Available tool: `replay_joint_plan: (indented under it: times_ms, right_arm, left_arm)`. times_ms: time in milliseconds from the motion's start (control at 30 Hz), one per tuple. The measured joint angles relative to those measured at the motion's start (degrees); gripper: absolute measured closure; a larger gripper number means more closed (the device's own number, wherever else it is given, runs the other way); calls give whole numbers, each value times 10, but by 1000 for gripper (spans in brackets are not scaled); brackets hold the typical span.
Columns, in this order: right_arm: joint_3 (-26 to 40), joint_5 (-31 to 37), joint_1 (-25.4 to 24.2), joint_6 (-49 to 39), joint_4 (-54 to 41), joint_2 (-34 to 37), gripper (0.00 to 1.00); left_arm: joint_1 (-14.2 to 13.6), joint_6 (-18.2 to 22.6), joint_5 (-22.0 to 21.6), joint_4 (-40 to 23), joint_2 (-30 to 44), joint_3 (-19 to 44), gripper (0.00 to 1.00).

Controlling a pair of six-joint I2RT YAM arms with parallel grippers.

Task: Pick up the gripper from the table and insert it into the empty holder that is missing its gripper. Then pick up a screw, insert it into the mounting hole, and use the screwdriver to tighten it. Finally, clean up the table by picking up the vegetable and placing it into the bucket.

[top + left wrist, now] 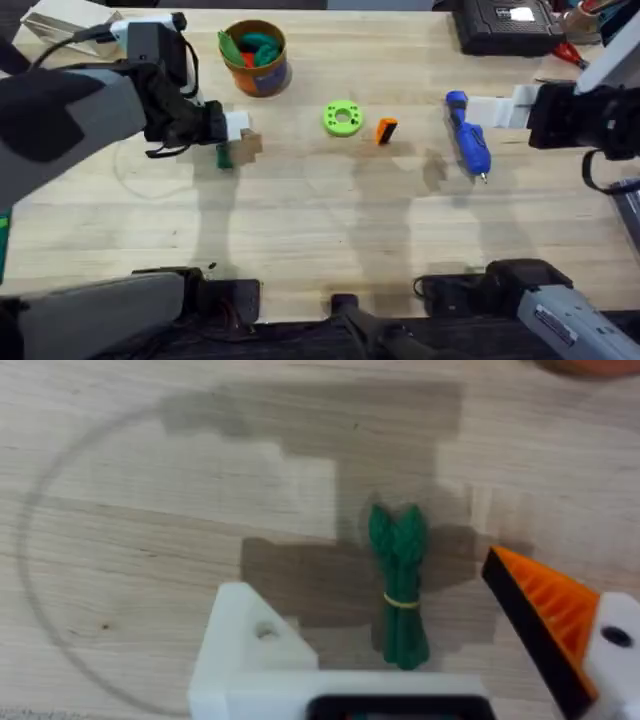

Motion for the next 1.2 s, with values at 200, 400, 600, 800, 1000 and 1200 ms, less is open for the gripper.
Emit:
replay_joint_plan:
  times_ms: [200,400,600,800,1000,1200]
  right_arm:
    - [0,0,0,0,0,0,10]
    - [0,0,0,0,0,0,10]
    - [0,0,0,0,0,0,10]
    - [0,0,0,0,0,0,10]
    - [0,0,0,0,0,0,10]
    - [0,0,0,0,0,0,10]
  left_arm:
    - [0,0,2,-2,25,0,145]
    - [0,0,2,-1,26,0,515]
    - [0,2,4,-1,26,0,995]
    - [0,2,4,-1,26,0,997]
    - [0,2,4,1,26,0,998]
    - [0,2,4,4,15,0,998]
